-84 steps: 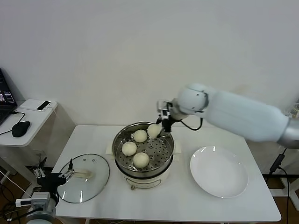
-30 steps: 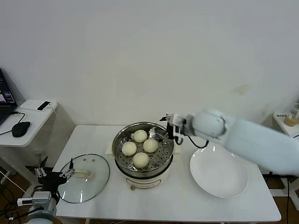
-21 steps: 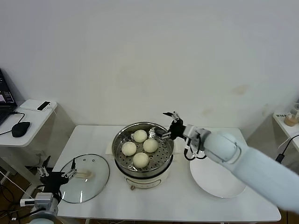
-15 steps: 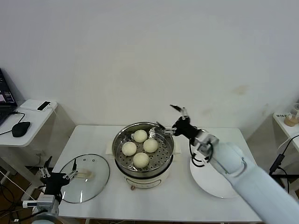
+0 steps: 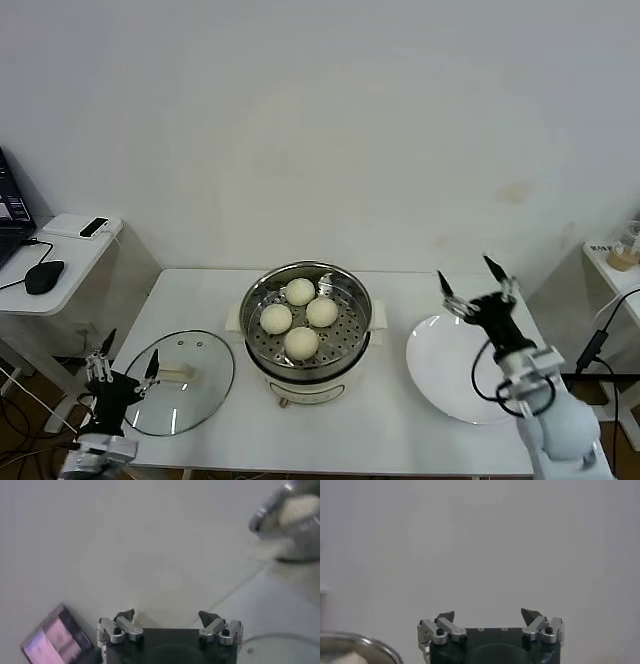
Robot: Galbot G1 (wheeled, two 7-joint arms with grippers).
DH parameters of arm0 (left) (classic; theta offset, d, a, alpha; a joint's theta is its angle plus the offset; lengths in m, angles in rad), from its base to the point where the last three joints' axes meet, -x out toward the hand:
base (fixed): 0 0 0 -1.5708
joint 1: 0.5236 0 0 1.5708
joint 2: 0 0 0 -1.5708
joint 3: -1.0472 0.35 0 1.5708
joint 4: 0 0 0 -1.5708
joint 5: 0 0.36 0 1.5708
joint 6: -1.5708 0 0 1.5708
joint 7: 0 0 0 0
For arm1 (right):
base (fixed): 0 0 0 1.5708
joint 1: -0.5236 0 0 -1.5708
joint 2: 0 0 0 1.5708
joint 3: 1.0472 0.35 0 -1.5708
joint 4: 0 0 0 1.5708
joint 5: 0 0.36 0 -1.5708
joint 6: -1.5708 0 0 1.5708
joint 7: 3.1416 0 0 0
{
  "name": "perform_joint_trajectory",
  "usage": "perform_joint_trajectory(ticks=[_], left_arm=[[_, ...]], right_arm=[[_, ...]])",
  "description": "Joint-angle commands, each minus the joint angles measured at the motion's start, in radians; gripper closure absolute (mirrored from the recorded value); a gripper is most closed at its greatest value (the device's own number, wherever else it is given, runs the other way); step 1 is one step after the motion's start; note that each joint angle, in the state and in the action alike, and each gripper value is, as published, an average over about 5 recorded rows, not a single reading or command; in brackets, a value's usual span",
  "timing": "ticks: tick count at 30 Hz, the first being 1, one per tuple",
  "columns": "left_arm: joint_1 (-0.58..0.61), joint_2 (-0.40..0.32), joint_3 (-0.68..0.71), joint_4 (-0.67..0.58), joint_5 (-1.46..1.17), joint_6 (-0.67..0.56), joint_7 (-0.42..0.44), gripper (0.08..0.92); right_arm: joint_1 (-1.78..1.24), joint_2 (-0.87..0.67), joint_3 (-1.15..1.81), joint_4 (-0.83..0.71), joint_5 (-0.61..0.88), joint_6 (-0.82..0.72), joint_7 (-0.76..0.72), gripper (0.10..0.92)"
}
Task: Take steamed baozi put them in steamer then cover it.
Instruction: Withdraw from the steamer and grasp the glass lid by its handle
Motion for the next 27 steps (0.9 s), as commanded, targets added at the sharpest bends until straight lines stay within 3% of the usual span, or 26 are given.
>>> perform_joint_trajectory(ticks=[1, 11, 27], left_arm=[[0.062, 0.053, 0.009, 0.07, 0.608, -0.064, 0.04, 0.177], [-0.039, 0.093, 0.069, 0.206, 0.722, -0.083, 0.057, 0.177], [-0.265, 0.099, 0.191, 0.383, 0.71, -0.098, 0.043, 0.177]], right_arm=[[-0.19, 0.14, 0.181, 0.03, -0.02, 0.031, -0.016, 0.203], [-0.209, 0.171, 0.176, 0.035, -0.027, 0.039, -0.001, 0.203], [-0.25, 0.208, 0.173, 0.057, -0.038, 0.046, 0.012, 0.203]])
